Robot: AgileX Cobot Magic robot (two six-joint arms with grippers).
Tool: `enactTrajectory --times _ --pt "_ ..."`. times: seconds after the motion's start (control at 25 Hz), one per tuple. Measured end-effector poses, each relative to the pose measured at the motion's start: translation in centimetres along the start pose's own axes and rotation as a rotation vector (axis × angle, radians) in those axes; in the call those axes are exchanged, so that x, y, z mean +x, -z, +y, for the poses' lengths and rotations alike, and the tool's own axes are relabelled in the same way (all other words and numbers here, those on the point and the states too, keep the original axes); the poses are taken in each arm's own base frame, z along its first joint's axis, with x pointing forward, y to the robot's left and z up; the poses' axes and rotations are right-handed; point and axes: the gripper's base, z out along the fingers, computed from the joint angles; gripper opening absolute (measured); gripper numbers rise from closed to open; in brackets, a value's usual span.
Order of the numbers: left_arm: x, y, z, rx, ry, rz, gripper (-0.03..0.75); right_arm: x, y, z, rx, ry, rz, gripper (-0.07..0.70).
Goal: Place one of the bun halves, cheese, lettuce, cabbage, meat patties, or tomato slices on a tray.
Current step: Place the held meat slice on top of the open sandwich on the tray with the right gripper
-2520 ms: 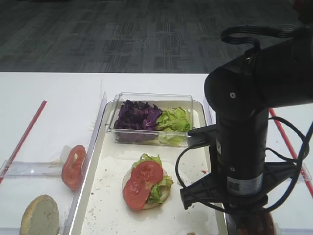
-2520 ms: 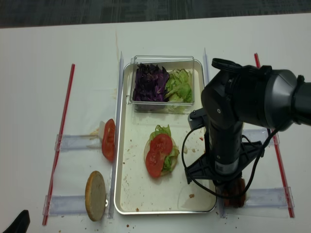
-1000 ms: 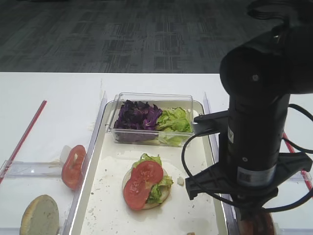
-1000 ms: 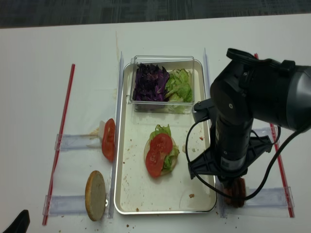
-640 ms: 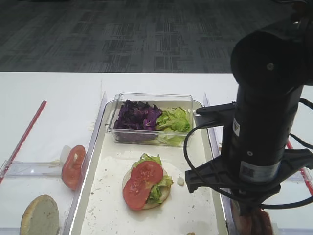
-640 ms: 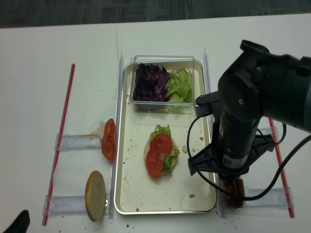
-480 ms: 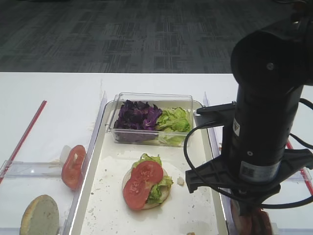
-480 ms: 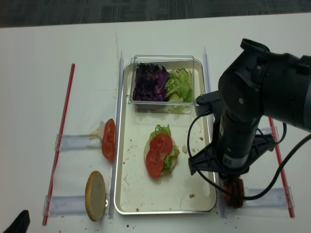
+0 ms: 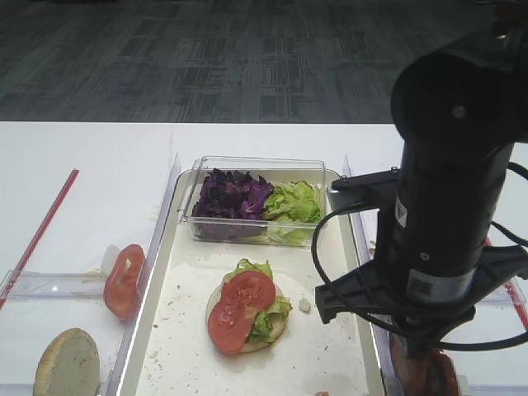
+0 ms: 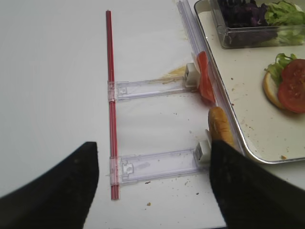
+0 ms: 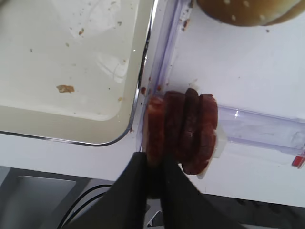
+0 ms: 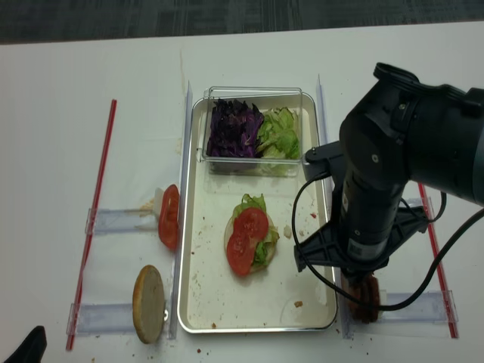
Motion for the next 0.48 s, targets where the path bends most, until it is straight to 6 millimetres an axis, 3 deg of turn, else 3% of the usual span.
enactTrajectory --times 0.32,0.48 --pt "0.0 0.0 0.0 0.0 0.0 0.0 0.491 0.1 3.4 0.1 -0.079 0.054 -0.144 0.117" --pt "0.0 0.0 0.0 0.0 0.0 0.0 0.491 0.0 4.1 0.8 -0.153 0.098 -0.17 0.117"
